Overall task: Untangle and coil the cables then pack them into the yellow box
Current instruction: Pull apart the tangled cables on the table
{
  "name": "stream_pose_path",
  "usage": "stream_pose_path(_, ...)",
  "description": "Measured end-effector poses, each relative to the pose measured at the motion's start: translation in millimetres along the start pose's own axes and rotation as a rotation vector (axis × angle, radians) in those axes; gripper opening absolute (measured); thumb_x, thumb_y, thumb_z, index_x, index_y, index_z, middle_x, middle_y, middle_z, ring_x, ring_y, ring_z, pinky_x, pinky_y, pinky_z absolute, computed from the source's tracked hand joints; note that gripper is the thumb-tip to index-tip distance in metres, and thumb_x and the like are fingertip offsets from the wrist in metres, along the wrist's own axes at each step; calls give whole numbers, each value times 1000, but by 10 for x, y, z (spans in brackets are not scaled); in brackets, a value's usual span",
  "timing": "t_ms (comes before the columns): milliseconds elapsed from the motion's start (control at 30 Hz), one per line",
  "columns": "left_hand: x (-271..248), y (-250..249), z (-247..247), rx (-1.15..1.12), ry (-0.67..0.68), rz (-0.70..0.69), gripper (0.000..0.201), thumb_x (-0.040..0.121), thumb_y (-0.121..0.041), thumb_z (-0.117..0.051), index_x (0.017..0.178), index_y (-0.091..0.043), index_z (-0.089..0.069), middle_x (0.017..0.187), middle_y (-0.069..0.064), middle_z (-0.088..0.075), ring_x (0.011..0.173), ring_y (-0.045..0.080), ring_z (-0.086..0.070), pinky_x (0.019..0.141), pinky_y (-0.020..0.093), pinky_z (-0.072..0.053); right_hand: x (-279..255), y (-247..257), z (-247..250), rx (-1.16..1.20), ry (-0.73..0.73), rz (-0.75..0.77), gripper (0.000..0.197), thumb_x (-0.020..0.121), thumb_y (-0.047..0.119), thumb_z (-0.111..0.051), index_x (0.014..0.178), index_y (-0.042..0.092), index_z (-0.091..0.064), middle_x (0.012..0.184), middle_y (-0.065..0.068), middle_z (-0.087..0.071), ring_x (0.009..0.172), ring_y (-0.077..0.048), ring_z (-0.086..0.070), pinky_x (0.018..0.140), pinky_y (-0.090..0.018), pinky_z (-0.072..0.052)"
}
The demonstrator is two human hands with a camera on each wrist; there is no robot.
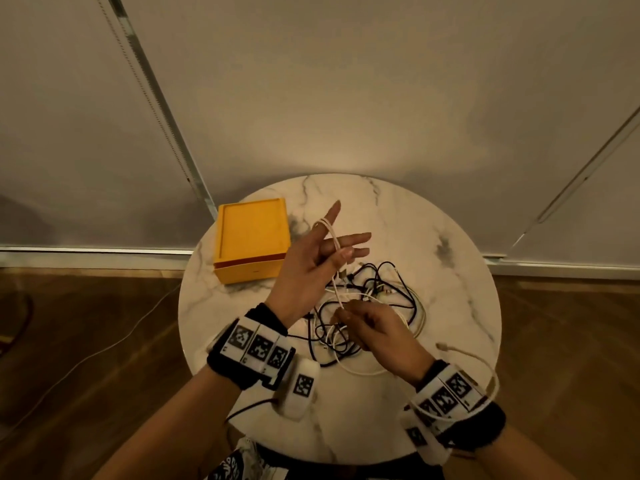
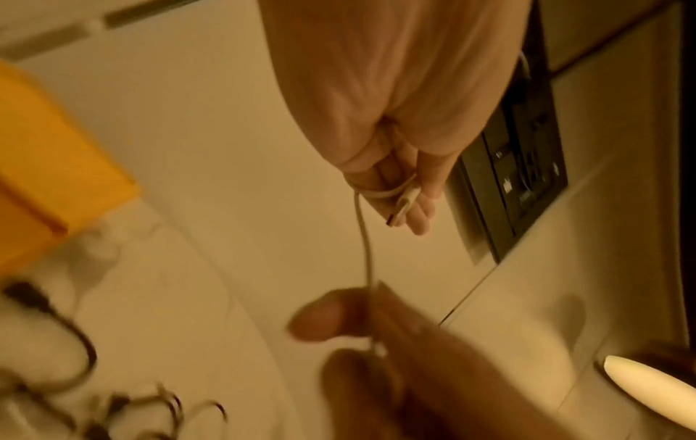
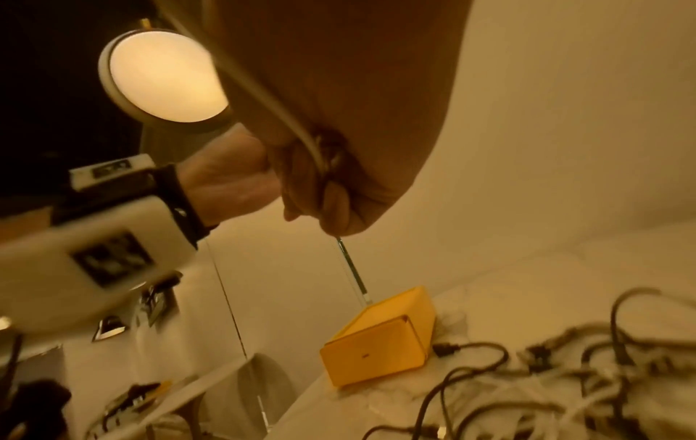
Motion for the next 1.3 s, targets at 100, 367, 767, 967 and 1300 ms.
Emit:
stream_pose_path(100,63,58,5,388,50,-79,65,100,-10,-48,154,-18,-13,118,-3,-69,107,8,-66,95,27,-49,65,30,96,-173,-22,42,15,95,16,-58,100,24,-69,60,3,-43,56,-4,-39,55,-23,-34)
stream_pose_path(367,-44,275,68,1313,451,-76,36,103,-39,-29,129,-19,-44,88,5,-61,78,26,-59,64,39,-43,51,-22,271,-71,-168,15,19,82,10,-74,97,20,-70,67,-8,-67,56,-17,-58,59,-30,-49)
stream_pose_path(767,-337,490,440,823,521,195,44,98,-46,-45,60,-24,-46,56,-2,-44,52,14,-41,54,33,-36,-144,-603,539,372,-133,-537,23,97,8,-48,104,-7,-65,78,-20,-72,55,-23,-67,50,-27,-50)
stream_pose_path(967,-452,602,307,370,341,436,38,99,-40,-47,64,-25,-46,53,-12,-33,49,6,-28,48,19,-25,-172,-164,539,-228,-303,36,36,82,-4,-66,110,19,-68,110,6,-67,103,-6,-62,83,-21,-48)
stream_pose_path(1300,-385,341,43,79,205,497,35,101,-29,-41,72,-9,-42,53,-9,-30,44,5,-23,42,16,-21,189,106,413,48,-186,84,11,85,-1,-67,84,7,-75,67,3,-71,62,-6,-63,62,-19,-48)
Point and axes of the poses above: each hand's wrist, its own x-axis towards the middle knuckle, its own z-axis out of the back of the hand, y = z × x, the point moved 4 cm from there along x, towards the middle knuckle
